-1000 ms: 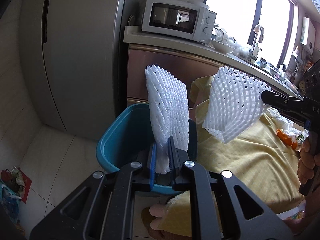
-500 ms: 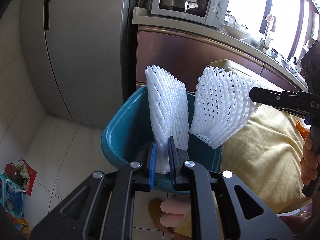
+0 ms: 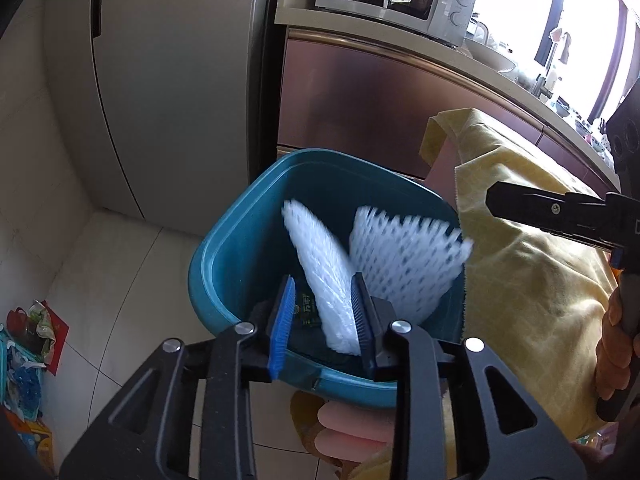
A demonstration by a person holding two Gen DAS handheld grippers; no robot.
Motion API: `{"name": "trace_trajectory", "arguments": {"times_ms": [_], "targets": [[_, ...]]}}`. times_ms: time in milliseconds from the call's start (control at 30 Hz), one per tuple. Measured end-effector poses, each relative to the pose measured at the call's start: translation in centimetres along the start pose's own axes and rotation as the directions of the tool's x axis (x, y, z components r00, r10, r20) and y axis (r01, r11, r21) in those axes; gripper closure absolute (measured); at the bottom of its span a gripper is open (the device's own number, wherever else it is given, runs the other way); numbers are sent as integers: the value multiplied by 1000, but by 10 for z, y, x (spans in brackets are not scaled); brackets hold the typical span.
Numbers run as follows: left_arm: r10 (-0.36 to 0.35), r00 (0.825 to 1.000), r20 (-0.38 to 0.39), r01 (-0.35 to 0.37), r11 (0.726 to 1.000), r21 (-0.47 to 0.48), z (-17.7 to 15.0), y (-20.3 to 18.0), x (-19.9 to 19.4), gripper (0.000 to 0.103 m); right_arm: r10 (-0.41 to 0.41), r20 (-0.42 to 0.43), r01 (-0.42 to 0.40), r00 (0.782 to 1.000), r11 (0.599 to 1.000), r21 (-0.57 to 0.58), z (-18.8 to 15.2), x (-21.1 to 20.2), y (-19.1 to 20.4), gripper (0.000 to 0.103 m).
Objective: Collect trash
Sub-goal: 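Carry both foam nets to the teal bin and open both tools, then move both tools back over the gold snack wrappers on the table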
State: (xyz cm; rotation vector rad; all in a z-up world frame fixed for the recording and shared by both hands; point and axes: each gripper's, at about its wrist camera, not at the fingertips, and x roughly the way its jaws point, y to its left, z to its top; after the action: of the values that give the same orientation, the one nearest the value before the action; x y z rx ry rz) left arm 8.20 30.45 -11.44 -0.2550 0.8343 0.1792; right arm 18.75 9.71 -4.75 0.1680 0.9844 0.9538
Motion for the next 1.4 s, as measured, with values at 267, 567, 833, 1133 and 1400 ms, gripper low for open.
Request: {"name": "trace_trajectory", "arguments": {"times_ms": [267,567,833,1133,1400], "targets": [[0,1000,13,0,1000,-7,-4,-7,0,69,-10,31,10,999,1000,1,-9,-24,-7,71],[-69,992,110,58,994,97,2,-58,-38,57,-49,150,62,987,995,-82,-33,-101,-7,64],[-262,954,144,213,933,289,-3,-145,-71,52,-184,284,197,941,980,-18,-75,-193,-38,62],[-457,887,61,380,800,464,-21,-259,-77,51,-363,377,325,852,932,163,-122,-275,-87,62],[-529,848,-35,457,695,555,-40,-334,-70,51,-539,395,425,744,838,343,-167,-338,-135,62]]}}
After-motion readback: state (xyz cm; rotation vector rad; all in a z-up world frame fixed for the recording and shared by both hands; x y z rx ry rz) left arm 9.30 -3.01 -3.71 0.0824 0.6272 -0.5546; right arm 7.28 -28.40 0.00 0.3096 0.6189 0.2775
